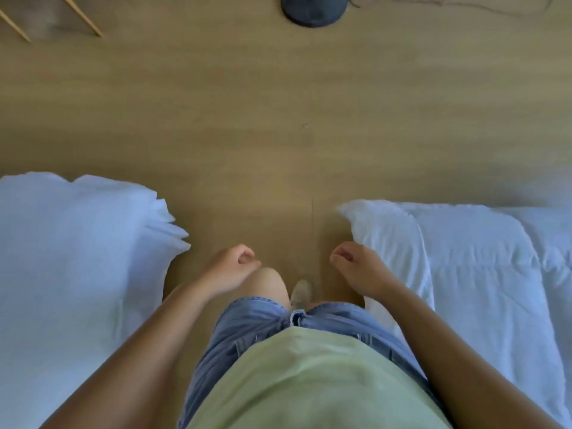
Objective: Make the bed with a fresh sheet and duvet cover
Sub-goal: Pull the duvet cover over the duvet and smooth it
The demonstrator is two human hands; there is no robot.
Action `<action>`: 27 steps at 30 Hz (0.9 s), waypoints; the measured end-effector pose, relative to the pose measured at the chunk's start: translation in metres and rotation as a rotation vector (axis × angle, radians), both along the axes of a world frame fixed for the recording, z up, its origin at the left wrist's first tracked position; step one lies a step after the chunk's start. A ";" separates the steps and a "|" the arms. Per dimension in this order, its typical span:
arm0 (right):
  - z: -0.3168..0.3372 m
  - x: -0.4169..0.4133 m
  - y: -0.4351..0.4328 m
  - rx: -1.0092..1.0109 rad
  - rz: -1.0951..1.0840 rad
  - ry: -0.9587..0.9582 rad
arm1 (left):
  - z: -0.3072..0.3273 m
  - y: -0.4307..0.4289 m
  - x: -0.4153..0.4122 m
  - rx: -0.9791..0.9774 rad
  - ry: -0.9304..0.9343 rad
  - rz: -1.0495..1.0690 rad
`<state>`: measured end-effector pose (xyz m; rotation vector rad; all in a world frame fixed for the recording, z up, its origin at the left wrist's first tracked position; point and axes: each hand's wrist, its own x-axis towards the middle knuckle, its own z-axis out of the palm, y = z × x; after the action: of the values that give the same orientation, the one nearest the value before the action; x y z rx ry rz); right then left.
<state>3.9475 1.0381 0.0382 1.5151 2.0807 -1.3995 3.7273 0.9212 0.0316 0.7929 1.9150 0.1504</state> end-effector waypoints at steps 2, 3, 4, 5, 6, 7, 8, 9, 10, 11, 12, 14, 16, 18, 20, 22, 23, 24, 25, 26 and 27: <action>0.000 -0.020 0.045 -0.036 0.049 -0.028 | 0.000 0.057 -0.020 0.026 0.053 -0.050; -0.003 -0.028 0.068 -0.042 0.081 -0.055 | -0.003 0.084 -0.029 0.024 0.082 -0.061; -0.006 -0.036 0.093 -0.044 0.103 -0.080 | -0.006 0.111 -0.038 0.023 0.103 -0.057; -0.010 -0.043 0.119 -0.046 0.096 -0.088 | -0.012 0.138 -0.047 0.017 0.114 -0.048; -0.014 -0.051 0.147 -0.040 0.062 -0.082 | -0.019 0.166 -0.058 0.012 0.118 -0.053; -0.017 -0.058 0.177 -0.030 0.005 -0.076 | -0.028 0.194 -0.069 0.001 0.112 -0.068; -0.019 -0.065 0.206 -0.014 -0.070 -0.073 | -0.034 0.223 -0.083 -0.010 0.099 -0.088; -0.021 -0.072 0.235 0.000 -0.156 -0.066 | -0.039 0.254 -0.097 -0.018 0.085 -0.112; -0.022 -0.078 0.263 0.007 -0.230 -0.062 | -0.041 0.285 -0.113 -0.028 0.084 -0.153; -0.020 -0.083 0.287 0.003 -0.282 -0.066 | -0.041 0.319 -0.126 -0.043 0.102 -0.212; -0.018 -0.087 0.309 -0.003 -0.318 -0.069 | -0.039 0.353 -0.138 -0.054 0.140 -0.291; -0.012 -0.091 0.350 -0.011 -0.398 -0.071 | -0.031 0.427 -0.153 -0.064 0.233 -0.502; -0.006 -0.088 0.387 -0.021 -0.475 -0.085 | -0.023 0.499 -0.154 -0.067 0.283 -0.700; -0.005 -0.077 0.419 -0.029 -0.564 -0.092 | -0.018 0.567 -0.140 -0.059 0.298 -0.851; -0.007 -0.061 0.450 -0.046 -0.655 -0.104 | -0.018 0.630 -0.115 -0.049 0.305 -0.962; -0.015 -0.041 0.486 -0.086 -0.712 -0.112 | -0.026 0.687 -0.084 -0.057 0.289 -1.015; -0.020 -0.029 0.507 -0.111 -0.708 -0.123 | -0.031 0.714 -0.067 -0.069 0.274 -1.025; -0.025 -0.015 0.528 -0.137 -0.699 -0.140 | -0.035 0.741 -0.050 -0.079 0.253 -1.025; -0.029 0.001 0.551 -0.153 -0.706 -0.157 | -0.040 0.769 -0.031 -0.086 0.230 -1.014; -0.032 0.020 0.575 -0.156 -0.725 -0.176 | -0.042 0.796 -0.011 -0.088 0.213 -1.004; -0.031 0.040 0.599 -0.148 -0.742 -0.197 | -0.041 0.821 0.010 -0.090 0.204 -1.003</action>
<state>3.9874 1.6374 0.0072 2.3689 1.3020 -1.4761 3.7374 1.7422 -0.0096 1.6425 1.4774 -0.6431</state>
